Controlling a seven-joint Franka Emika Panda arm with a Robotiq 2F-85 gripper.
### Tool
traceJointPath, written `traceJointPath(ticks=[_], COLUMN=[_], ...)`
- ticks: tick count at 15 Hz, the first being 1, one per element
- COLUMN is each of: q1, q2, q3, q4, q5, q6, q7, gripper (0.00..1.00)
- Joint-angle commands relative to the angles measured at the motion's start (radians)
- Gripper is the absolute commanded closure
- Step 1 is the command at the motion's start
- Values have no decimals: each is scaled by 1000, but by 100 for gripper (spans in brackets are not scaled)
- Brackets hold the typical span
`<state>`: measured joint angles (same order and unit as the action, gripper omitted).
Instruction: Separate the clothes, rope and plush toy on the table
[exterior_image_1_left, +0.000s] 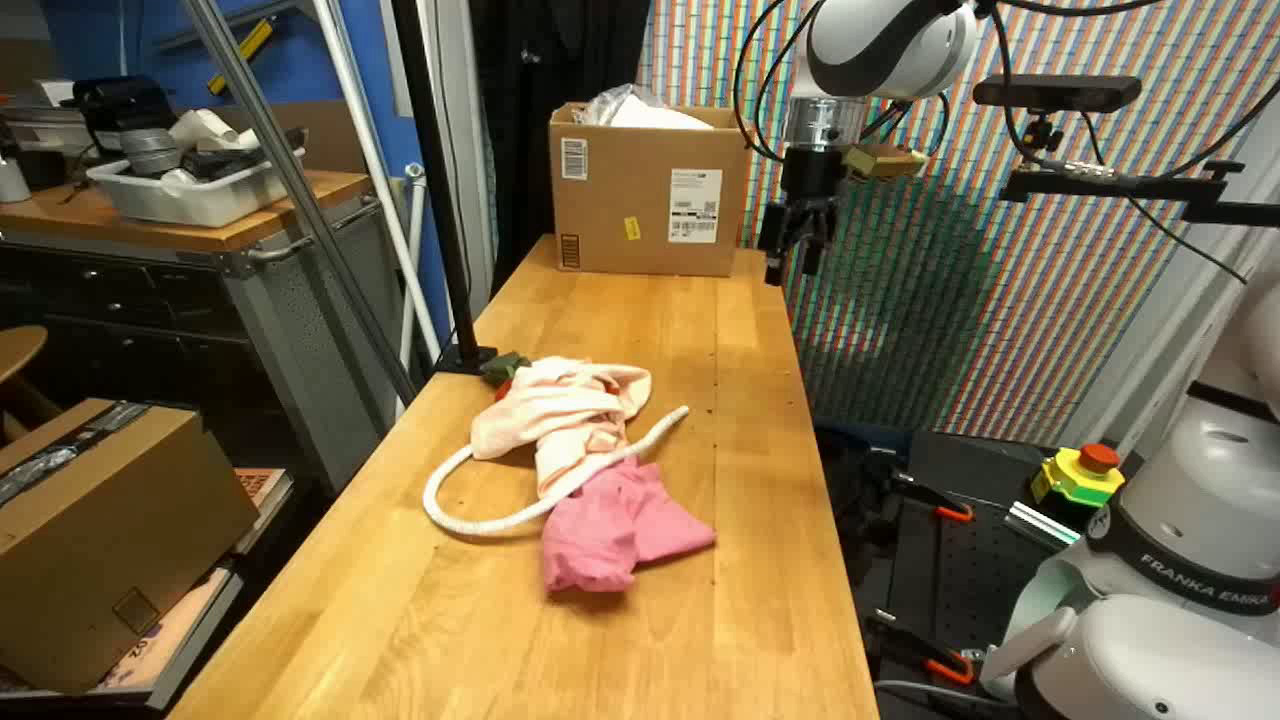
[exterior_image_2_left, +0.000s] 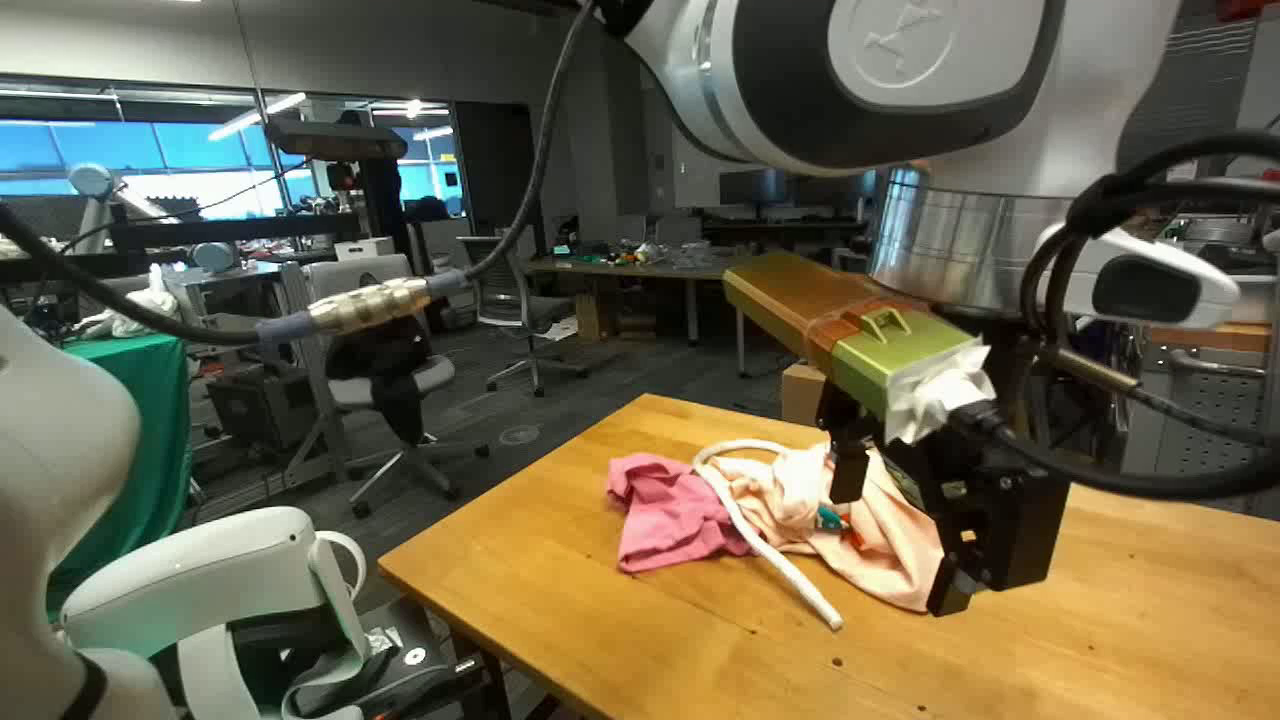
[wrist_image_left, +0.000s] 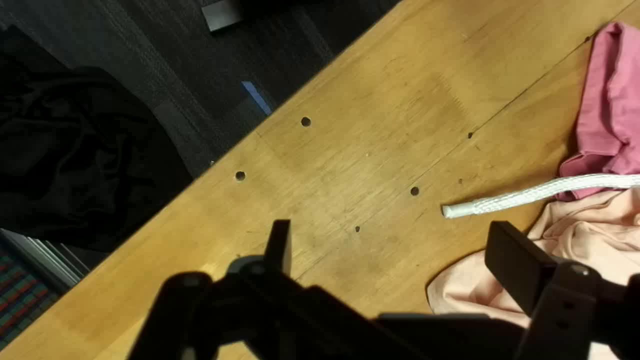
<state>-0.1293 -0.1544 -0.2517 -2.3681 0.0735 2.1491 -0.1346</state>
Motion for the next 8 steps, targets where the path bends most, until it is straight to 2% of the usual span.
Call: traceJointPath(ticks=[1, 8], q1=[-18, -5], q2=[1, 14], q3=[18, 43], q4=[6, 9], q5=[3, -12], q6=[-2, 30], q7=[-2, -4], gripper=[0, 0])
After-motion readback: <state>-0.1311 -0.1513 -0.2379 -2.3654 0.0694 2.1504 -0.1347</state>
